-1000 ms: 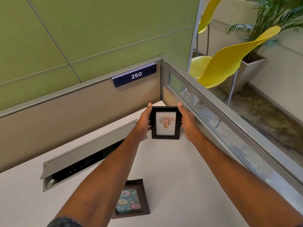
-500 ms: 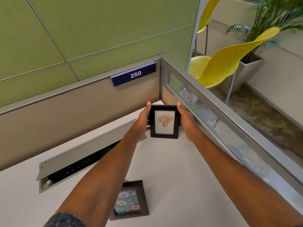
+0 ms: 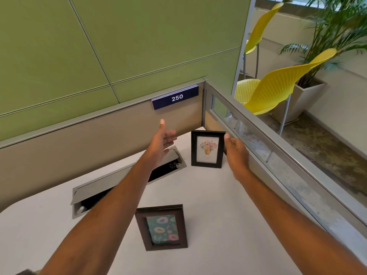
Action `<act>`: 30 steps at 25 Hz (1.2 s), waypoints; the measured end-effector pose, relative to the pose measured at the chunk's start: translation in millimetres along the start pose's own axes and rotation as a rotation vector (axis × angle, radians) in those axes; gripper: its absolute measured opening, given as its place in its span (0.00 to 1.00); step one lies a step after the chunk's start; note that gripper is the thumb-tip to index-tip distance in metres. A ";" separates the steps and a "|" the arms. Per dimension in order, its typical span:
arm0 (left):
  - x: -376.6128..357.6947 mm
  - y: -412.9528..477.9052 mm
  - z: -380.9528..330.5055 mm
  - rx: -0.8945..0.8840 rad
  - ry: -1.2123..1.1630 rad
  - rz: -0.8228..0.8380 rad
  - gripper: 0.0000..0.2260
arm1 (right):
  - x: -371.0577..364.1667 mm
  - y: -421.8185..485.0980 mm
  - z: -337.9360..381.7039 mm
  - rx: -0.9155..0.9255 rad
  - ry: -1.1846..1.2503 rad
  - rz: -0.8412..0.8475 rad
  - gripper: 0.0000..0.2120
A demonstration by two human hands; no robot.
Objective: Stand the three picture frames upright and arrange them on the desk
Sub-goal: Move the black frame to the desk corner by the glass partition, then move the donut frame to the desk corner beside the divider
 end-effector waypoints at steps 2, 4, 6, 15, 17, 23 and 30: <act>23.6 -29.9 2.8 -0.061 -0.029 -0.048 0.40 | 4.9 -27.9 -3.0 0.047 0.010 -0.059 0.22; 45.6 -64.1 13.3 -0.101 -0.055 -0.110 0.40 | 1.9 -57.4 -10.8 0.031 0.074 -0.005 0.21; 64.8 -98.9 31.5 -0.101 -0.087 -0.164 0.40 | -8.0 -86.8 -20.7 -0.023 0.103 0.095 0.23; 95.3 -210.0 145.3 0.091 -0.146 -0.281 0.46 | -69.6 -182.0 -53.8 -0.207 0.074 0.499 0.32; 88.7 -221.2 160.4 0.129 -0.134 -0.262 0.45 | -75.2 -196.1 -58.1 -0.242 0.058 0.549 0.38; 55.7 -229.3 180.3 0.171 -0.054 -0.128 0.40 | -90.2 -223.8 -75.9 -0.338 0.111 0.611 0.40; 48.3 -229.7 185.6 0.147 -0.126 -0.113 0.31 | -93.0 -234.9 -79.4 -0.375 0.163 0.578 0.35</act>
Point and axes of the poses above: each hand's wrist, its own y-axis towards the middle knuckle, its own x-axis out of the back of the hand, z = x × y, the point moved 5 cm from there along y, towards the middle knuckle, and after that the axes turned 5 degrees about z, right-handed, at the moved point
